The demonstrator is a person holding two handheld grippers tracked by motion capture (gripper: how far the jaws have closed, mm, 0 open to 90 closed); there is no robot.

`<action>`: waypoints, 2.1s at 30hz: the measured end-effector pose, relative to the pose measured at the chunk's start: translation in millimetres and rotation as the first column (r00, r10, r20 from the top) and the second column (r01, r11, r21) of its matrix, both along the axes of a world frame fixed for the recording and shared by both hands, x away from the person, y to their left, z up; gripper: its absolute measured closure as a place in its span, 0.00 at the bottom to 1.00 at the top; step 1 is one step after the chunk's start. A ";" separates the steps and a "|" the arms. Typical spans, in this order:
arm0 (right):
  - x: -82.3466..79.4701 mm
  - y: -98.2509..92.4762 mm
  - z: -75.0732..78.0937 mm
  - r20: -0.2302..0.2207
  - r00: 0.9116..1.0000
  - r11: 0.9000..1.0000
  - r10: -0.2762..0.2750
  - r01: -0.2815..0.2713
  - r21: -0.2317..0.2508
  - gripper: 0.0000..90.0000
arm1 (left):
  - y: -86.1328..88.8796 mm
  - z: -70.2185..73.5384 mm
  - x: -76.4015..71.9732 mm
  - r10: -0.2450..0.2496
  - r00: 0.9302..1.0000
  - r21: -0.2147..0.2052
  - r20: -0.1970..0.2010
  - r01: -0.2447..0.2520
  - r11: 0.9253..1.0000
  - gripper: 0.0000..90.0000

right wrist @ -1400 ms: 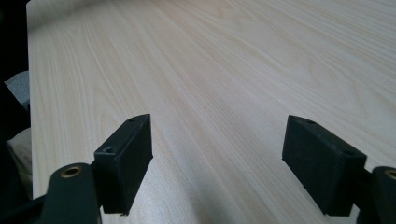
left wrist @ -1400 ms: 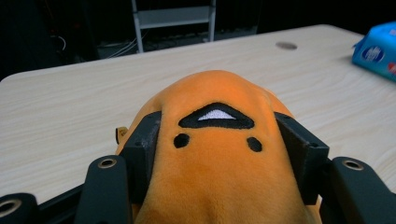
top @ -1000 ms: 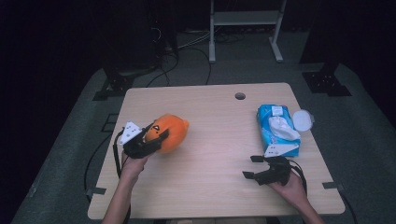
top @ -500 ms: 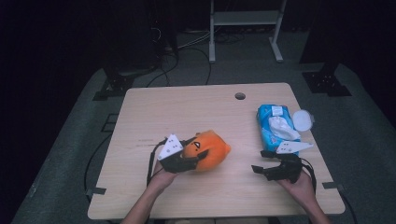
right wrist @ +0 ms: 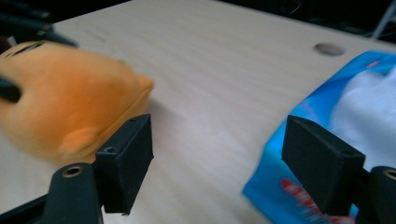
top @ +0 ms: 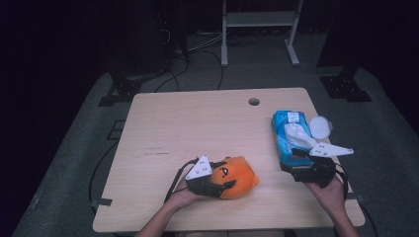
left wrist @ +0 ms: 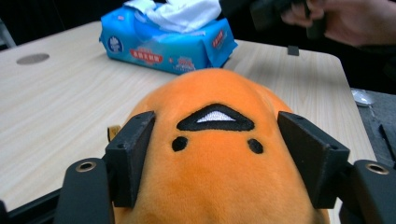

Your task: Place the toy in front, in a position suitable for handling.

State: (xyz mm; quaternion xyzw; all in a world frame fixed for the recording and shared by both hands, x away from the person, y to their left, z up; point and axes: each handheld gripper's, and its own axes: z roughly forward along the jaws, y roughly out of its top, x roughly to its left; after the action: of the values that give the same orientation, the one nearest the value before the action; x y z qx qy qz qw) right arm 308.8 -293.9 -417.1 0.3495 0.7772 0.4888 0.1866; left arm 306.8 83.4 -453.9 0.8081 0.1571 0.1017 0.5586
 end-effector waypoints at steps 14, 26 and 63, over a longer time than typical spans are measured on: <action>66.1 -24.2 1.1 0.066 0.975 0.975 -0.212 0.216 -0.054 0.32 | 0.7 -1.9 1.3 -0.006 1.000 0.006 -0.013 0.007 1.000 0.30; 82.1 -25.7 -18.5 -0.003 0.960 0.951 -0.278 0.275 -0.144 0.70 | 0.3 -2.1 0.6 -0.010 1.000 0.008 -0.015 0.010 1.000 0.28; -0.3 -5.4 67.4 0.055 0.997 0.992 0.052 -0.058 0.116 0.95 | 9.7 27.2 -4.6 0.001 0.998 0.074 0.057 -0.006 0.997 0.10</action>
State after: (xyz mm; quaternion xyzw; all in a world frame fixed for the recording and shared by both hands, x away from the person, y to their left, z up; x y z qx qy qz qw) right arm 308.5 -299.4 -349.7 0.3257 0.7513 0.5475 0.1723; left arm 302.2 93.1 -426.6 0.8249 0.1386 0.1313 0.5321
